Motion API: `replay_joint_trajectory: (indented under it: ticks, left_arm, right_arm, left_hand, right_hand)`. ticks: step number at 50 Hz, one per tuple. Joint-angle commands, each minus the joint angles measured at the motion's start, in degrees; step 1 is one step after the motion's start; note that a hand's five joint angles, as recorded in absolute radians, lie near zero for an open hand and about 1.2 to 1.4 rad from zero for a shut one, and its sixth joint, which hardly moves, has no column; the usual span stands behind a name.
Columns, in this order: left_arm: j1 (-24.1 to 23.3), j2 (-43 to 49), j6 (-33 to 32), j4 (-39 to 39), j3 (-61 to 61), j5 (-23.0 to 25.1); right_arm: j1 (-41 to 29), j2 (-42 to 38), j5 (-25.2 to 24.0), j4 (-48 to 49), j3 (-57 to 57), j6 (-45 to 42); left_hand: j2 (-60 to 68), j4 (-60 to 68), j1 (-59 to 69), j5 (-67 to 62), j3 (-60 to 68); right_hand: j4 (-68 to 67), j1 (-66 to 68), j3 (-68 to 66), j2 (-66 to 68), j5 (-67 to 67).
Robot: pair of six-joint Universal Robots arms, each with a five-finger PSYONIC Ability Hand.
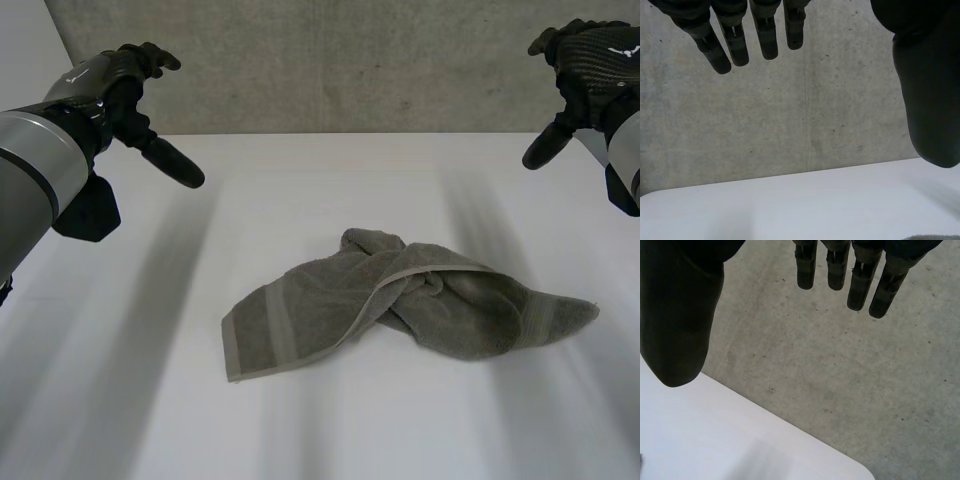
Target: Fold the towel.
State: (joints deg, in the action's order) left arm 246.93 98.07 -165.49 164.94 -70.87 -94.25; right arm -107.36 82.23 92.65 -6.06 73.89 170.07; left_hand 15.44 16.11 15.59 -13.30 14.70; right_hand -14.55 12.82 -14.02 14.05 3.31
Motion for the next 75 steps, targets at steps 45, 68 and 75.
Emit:
replay_joint_trajectory:
  ticks: [45, 68, 75]
  left_arm:
    - [-15.69, 25.59, -3.96, -1.37, -2.08, 3.55]
    - [-18.67, 31.92, -3.87, 15.32, -5.15, -5.33]
    - [-18.67, 32.97, -3.87, 17.43, -5.86, -5.41]
  right_arm:
    - [8.3, -27.37, -11.61, -19.33, -8.05, -25.75]
    - [8.48, -31.87, -15.13, -15.73, -9.11, -16.08]
    - [8.57, -31.96, -16.1, -15.73, -8.67, -16.08]
  left_hand:
    - [-2.19, -2.87, -2.35, 10.06, -1.46]
    - [1.16, 0.48, 1.0, 6.71, 1.89]
    - [14.77, 14.1, 14.62, -6.91, 15.5]
  right_hand:
    - [-7.3, 9.03, -7.83, 7.8, 8.54]
    - [-44.95, 46.68, -45.49, 45.45, 46.19]
    - [-65.45, 67.18, -65.98, 65.95, 66.69]
